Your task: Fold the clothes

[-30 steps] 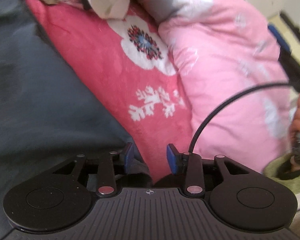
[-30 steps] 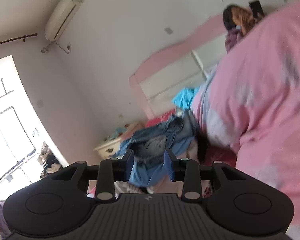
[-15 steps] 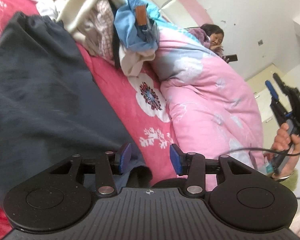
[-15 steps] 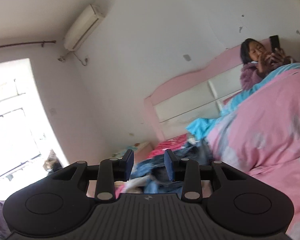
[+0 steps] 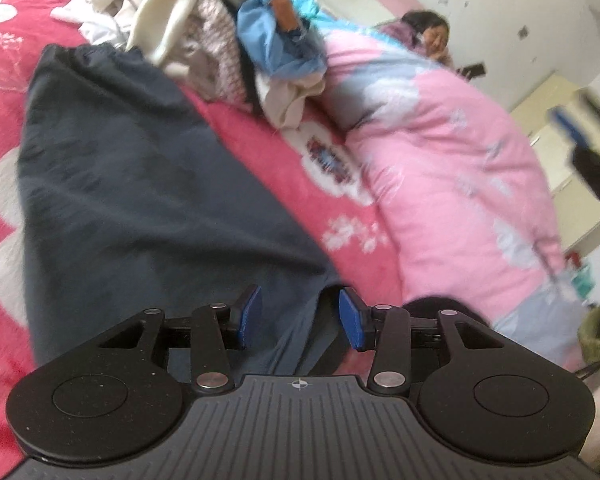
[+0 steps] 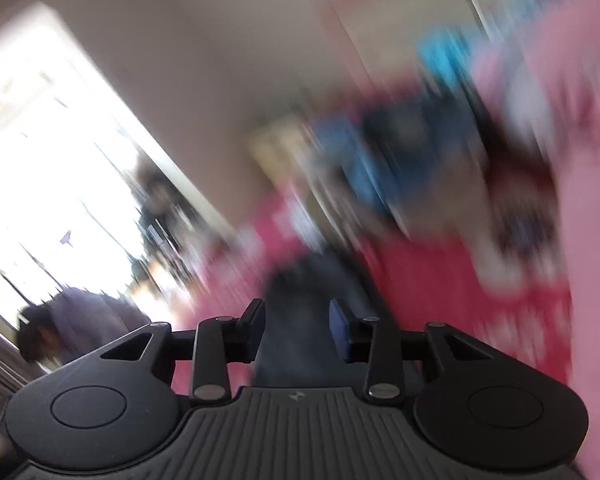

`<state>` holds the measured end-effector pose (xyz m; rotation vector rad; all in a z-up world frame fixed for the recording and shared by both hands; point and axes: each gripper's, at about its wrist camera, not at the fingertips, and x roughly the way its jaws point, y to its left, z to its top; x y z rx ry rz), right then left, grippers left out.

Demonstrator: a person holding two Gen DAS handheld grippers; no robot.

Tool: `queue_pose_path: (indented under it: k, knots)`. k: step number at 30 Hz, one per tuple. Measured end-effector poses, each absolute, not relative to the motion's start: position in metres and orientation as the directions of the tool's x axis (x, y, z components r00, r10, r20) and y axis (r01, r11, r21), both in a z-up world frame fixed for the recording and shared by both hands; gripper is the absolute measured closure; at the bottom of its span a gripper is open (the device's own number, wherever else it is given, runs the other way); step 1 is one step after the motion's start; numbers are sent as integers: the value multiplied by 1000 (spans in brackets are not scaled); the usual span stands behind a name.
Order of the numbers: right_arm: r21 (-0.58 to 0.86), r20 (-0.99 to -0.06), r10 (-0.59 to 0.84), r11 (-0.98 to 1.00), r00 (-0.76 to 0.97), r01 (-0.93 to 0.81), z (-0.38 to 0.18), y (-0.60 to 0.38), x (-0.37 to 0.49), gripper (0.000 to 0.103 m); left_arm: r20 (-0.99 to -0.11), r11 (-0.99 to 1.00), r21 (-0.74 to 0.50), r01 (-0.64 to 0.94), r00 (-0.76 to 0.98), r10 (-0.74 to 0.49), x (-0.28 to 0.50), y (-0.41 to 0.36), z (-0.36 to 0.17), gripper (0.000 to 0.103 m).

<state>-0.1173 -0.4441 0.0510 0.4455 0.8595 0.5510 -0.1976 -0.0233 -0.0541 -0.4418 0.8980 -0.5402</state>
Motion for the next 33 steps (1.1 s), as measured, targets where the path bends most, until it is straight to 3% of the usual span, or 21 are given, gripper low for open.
queue_pose_path:
  k: [3,8,14,22,27,33]
  knots:
    - [570,-729,582,808,361,-150,-7,-434,-91,63,-663,810,-513,285,468,-584,-210,-27,-64,61]
    - [479,-853,481,876,201,-61,-68,-415,-62,63,-730,833,-371,411,425,-535,-229,-44,-75,60]
    - [423,-906,422,905,42,40,-109,-407,-52,63,-745,815,-254,521,431,-508,-245,-64,-91,59]
    - [378,-926,377,920,24,106,-120,-410,-54,63,-766,779,-92,620,456,-453,-263,-90,-113,59]
    - [283,-954,292,952,66,-118,-97,-398,-63,63,-761,772,16,636,508,-403,-270,-101,-116,60]
    - [106,-979,165,915,122,-389,-99,-362,-73,64,-766,796,-15,605,505,-399,-265,-100,-120,63]
